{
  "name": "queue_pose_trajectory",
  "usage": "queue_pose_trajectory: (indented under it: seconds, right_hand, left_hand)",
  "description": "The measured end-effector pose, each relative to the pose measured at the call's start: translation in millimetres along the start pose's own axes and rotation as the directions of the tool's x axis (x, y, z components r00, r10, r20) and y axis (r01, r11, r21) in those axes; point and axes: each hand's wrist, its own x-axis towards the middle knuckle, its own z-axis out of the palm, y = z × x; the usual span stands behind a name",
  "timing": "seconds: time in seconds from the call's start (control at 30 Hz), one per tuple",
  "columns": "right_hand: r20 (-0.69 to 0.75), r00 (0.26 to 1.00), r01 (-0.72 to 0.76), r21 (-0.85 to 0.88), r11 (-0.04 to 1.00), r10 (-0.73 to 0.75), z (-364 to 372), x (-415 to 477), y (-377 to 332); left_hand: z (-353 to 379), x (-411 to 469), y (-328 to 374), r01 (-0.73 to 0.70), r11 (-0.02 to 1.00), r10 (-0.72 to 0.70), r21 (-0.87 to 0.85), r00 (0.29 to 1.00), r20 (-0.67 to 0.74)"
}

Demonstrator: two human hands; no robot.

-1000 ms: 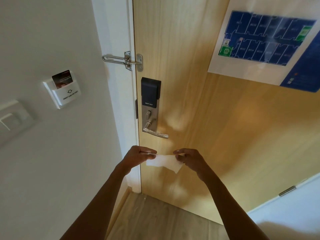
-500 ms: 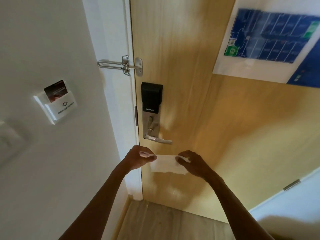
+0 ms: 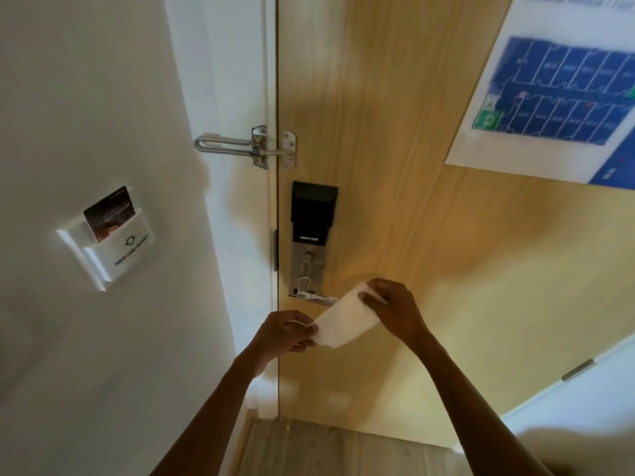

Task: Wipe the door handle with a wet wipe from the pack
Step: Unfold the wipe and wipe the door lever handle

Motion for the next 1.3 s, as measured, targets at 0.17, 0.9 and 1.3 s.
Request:
queue_pose_trajectory:
  seconds: [0.17, 0.9, 1.3]
  right_hand:
    - [-0.076, 0.991, 0.091, -0.227, 0.97, -0.111, 24, 26, -28]
    - [0.031, 0.973, 0.221, -0.418, 0.881, -0.23, 74, 7, -6]
    - [0.197, 0.98, 0.058, -0.325, 0.944, 0.008, -8, 23, 26]
  left_hand:
    - [-1, 8, 0, 0.084, 0.991, -0.085, 0.108, 0.996, 0.004]
    - [-43, 60, 39, -0.034, 0.999, 0.035, 0.009, 0.987, -0.155]
    - [-50, 65, 38, 0.015, 0.999, -0.017, -0.034, 0.998, -0.069]
